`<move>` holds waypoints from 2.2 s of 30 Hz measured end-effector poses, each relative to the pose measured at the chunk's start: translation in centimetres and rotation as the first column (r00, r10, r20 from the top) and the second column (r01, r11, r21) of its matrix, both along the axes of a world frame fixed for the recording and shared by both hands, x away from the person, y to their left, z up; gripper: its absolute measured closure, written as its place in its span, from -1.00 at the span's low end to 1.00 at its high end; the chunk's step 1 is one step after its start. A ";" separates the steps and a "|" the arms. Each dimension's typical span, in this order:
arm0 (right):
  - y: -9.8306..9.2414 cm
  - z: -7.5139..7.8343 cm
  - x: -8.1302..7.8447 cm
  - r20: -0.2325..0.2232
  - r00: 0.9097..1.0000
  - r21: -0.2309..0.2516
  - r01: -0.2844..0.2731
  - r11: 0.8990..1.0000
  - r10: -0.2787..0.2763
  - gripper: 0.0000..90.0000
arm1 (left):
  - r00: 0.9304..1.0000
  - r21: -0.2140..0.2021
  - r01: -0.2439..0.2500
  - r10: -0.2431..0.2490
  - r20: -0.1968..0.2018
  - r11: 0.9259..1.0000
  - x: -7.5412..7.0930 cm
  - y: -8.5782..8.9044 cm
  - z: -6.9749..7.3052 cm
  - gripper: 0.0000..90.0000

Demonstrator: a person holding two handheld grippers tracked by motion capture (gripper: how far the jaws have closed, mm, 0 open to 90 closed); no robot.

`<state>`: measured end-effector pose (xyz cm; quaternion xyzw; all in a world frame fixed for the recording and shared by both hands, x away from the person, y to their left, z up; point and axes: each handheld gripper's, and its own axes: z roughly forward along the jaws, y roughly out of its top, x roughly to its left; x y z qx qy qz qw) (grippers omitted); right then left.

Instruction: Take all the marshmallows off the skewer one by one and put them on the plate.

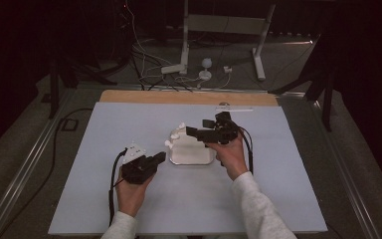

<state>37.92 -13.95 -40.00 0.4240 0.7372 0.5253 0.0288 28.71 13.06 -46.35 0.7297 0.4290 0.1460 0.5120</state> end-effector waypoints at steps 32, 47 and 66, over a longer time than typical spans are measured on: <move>1.1 -1.6 1.5 -0.174 0.984 0.157 -0.001 0.988 0.029 0.75 | 0.994 0.016 0.081 -0.082 0.069 0.997 -0.8 -1.1 -0.3 1.00; 1.3 -1.2 1.5 -0.145 0.989 0.134 0.051 0.990 -0.032 0.82 | 0.993 0.055 0.080 -0.084 0.077 0.995 -1.0 -0.6 -0.5 1.00; -0.3 -2.8 2.3 -0.108 0.991 -0.050 0.073 0.996 -0.078 0.75 | 0.999 0.047 0.027 -0.028 0.036 0.999 -0.8 0.0 -1.0 1.00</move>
